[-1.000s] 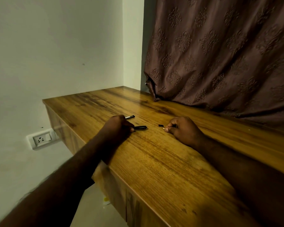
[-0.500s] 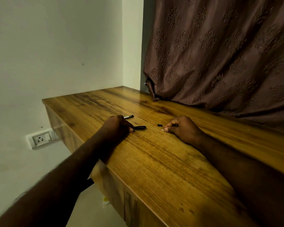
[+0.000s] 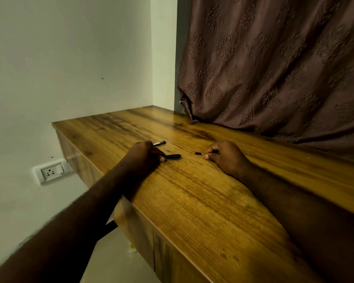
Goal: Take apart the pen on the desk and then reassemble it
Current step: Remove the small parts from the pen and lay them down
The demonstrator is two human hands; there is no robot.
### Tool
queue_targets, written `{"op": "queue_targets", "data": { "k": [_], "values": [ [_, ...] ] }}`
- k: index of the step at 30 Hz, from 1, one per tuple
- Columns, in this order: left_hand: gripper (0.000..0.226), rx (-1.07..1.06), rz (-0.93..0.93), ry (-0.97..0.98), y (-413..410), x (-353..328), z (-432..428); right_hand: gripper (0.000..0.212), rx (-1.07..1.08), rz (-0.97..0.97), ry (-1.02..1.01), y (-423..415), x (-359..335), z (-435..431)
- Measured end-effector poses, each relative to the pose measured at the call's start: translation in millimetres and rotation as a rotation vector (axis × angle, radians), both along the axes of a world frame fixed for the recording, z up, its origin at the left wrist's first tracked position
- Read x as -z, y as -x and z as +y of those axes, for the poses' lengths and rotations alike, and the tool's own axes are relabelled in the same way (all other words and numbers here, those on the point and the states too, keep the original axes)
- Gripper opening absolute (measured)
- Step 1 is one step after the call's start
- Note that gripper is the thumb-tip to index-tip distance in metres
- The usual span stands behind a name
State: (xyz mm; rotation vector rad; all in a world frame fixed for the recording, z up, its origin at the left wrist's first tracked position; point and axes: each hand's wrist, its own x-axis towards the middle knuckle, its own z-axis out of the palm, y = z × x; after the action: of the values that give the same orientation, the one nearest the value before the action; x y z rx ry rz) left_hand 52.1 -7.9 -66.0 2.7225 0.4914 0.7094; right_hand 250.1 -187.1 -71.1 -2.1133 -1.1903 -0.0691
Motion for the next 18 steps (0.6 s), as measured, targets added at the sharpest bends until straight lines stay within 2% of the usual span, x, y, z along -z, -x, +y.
{"op": "queue_targets", "data": {
  "k": [7,13,16,18],
  "values": [
    [0.020,0.009,0.001,-0.040,1.7,-1.6,-2.5,0.009,0.039,0.053,-0.066,-0.6,0.2,-2.2],
    [0.021,0.002,0.012,-0.018,0.5,-1.2,0.5,0.009,0.030,-0.004,-0.061,6.0,-3.2,-4.7],
    [0.021,0.011,0.034,-0.051,1.1,-1.4,0.6,0.010,0.018,-0.097,-0.075,18.8,-7.1,-6.5],
    [0.023,-0.007,-0.019,-0.045,1.5,-0.4,-0.7,0.016,-0.010,-0.128,-0.117,31.5,-7.7,-4.8]
  ]
}}
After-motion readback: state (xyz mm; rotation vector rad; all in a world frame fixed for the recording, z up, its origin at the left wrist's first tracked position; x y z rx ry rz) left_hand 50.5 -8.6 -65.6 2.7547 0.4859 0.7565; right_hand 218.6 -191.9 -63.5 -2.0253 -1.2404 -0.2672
